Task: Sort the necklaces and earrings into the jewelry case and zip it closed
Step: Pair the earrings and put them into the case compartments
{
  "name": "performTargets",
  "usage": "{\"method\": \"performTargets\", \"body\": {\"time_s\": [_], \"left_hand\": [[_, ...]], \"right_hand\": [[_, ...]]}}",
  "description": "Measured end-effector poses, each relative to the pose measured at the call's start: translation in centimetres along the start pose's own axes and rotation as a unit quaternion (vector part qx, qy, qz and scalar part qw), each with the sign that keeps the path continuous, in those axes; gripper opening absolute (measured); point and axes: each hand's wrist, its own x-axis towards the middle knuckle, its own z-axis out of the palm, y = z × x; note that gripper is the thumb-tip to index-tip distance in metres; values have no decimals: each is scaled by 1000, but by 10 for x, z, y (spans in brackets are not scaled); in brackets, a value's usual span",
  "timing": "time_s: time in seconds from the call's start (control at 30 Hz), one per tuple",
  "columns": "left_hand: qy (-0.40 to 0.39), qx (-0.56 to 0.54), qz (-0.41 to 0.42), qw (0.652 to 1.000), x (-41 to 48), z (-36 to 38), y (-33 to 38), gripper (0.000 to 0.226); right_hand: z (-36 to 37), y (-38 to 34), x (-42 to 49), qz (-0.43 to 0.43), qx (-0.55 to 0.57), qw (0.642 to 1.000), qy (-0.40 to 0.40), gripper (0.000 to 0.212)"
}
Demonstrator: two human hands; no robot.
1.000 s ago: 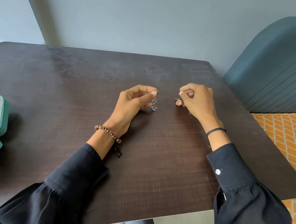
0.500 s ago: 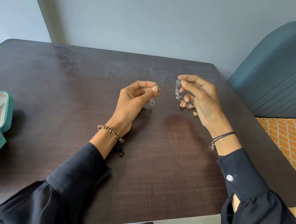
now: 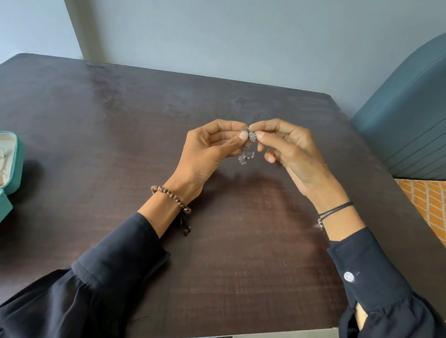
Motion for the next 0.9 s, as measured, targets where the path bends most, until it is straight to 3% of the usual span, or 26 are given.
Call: {"method": "performTargets", "body": {"time_s": [0.5,0.9], "left_hand": [[40,13,5,999,3,-2,-3,22],[51,14,0,999,-3,-23,17,23]], "right_hand": [[13,5,-1,-13,-1,999,39,24],[32,-9,4,-21,-34,999,23,11]]}}
